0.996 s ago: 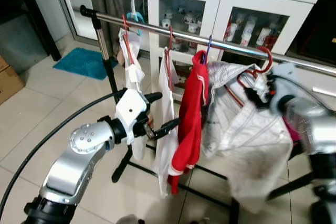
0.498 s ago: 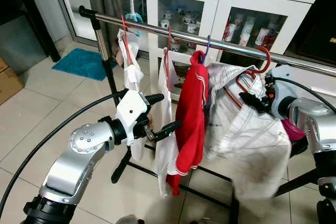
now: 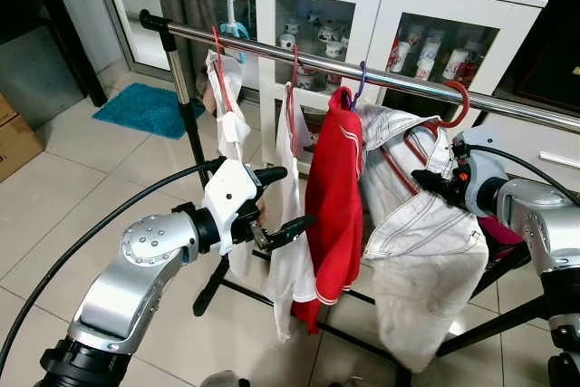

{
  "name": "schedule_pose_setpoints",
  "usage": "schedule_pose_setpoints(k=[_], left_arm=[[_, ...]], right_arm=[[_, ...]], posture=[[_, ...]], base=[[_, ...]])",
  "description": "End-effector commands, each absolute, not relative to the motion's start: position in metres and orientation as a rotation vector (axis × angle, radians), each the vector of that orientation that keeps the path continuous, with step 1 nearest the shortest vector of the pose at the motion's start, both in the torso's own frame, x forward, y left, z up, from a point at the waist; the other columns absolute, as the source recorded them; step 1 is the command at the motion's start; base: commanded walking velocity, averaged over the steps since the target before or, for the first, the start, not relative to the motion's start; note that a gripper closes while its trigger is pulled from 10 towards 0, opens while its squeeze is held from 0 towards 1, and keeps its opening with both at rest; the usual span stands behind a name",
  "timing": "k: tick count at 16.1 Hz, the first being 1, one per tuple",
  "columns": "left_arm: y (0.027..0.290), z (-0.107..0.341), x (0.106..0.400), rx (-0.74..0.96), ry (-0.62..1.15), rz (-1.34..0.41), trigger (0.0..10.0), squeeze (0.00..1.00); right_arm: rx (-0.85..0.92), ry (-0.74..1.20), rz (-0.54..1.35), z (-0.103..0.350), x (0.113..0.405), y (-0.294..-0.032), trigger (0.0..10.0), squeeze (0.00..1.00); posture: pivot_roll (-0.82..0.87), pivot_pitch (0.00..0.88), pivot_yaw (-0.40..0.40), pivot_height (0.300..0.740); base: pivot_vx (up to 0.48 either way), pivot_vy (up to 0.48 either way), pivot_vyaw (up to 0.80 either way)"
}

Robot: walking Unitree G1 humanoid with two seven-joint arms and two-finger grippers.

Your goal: Hang hanger

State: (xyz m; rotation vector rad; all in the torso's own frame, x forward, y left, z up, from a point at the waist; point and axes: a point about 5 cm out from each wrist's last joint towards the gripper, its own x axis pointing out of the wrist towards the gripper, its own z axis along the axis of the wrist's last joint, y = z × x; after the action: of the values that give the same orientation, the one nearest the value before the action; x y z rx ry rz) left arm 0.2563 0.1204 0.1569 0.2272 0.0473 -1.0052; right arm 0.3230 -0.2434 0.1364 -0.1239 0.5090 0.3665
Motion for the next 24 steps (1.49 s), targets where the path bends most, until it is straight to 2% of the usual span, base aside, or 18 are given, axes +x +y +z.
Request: schedule_pose_setpoints(k=[1,5,16,20,24], left_arm=[[0.119,0.161,0.258,0.232,0.035,-1.022,10.0,0.06],[0.115,0.172,0.262,0.185,-0.027,-1.024,10.0,0.07],[0.112,0.171,0.262,0.191,-0.026,-1.037,10.0,0.07],[0.112,0.173,0.264,0.187,-0.054,-0.981,10.0,0.06],[0.117,0.168,0.275,0.292,-0.053,-0.808,10.0,0.00]], right_arm=[[-0.098,0.514,0.374,0.132,0.320,-0.242,0.0,0.00],[-0.085,0.498,0.392,0.134,0.318,-0.239,0.0,0.00],[-0.084,0.468,0.408,0.137,0.315,-0.236,0.0,0.00],[-0.100,0.432,0.413,0.143,0.313,-0.231,0.0,0.00],[-0.111,0.303,0.389,0.162,0.311,-0.225,0.0,0.00]], posture=[[0.00,0.000,0.007,0.740],[0.00,0.000,0.012,0.740],[-0.01,0.000,0.018,0.740],[-0.01,0.000,0.016,0.740],[-0.02,0.002,0.024,0.740]], base=[[0.000,0.000,0.00],[0.000,0.000,0.00],[0.000,0.000,0.00],[0.000,0.000,0.00],[0.000,0.000,0.00]])
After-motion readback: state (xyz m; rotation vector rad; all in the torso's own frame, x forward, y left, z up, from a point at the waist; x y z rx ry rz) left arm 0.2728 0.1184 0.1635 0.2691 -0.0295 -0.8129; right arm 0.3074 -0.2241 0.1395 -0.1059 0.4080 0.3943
